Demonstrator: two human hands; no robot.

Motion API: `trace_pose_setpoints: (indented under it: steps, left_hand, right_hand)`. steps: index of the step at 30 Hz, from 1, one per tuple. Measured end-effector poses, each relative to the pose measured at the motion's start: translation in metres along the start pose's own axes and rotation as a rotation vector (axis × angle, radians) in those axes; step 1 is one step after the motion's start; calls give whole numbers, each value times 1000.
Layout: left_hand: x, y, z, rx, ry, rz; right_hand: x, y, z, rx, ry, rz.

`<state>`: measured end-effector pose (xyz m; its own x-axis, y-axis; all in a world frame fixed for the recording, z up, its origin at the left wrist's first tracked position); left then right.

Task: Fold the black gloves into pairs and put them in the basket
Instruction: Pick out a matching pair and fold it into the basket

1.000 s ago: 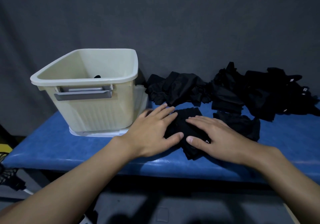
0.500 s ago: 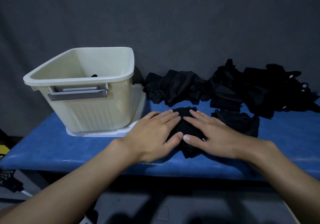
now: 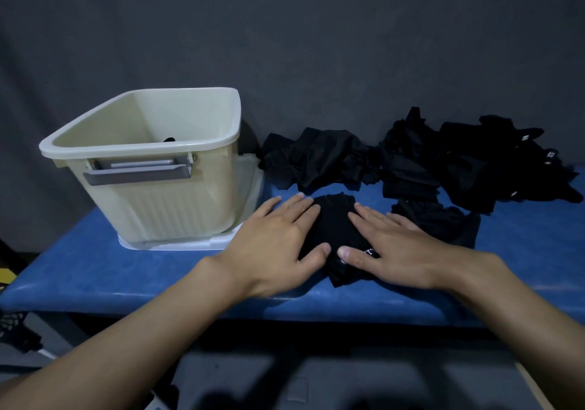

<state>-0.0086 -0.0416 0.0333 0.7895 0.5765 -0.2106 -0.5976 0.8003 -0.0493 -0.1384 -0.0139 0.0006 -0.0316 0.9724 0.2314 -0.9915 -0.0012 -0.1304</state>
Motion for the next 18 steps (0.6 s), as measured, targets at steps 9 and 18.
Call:
trace_pose_setpoints:
  steps: [9, 18]
  left_hand:
    - [-4, 2, -26, 168, -126, 34]
    - [-5, 0, -32, 142, -161, 37]
  right_hand:
    - [7, 1, 0, 9, -14, 86]
    - [14, 6, 22, -118, 39, 44]
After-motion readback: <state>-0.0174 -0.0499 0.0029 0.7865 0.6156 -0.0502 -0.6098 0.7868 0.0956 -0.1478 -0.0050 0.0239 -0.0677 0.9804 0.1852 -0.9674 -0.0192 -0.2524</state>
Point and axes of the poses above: each hand's wrist, its own x-axis away from the middle knuckle, its own z-axis out of the back of the hand, y = z × x, the point moved 10 cm from there along -x, towards the middle knuckle, and after that the axes turned 6 degrees about -z, right-handed, at the moved point
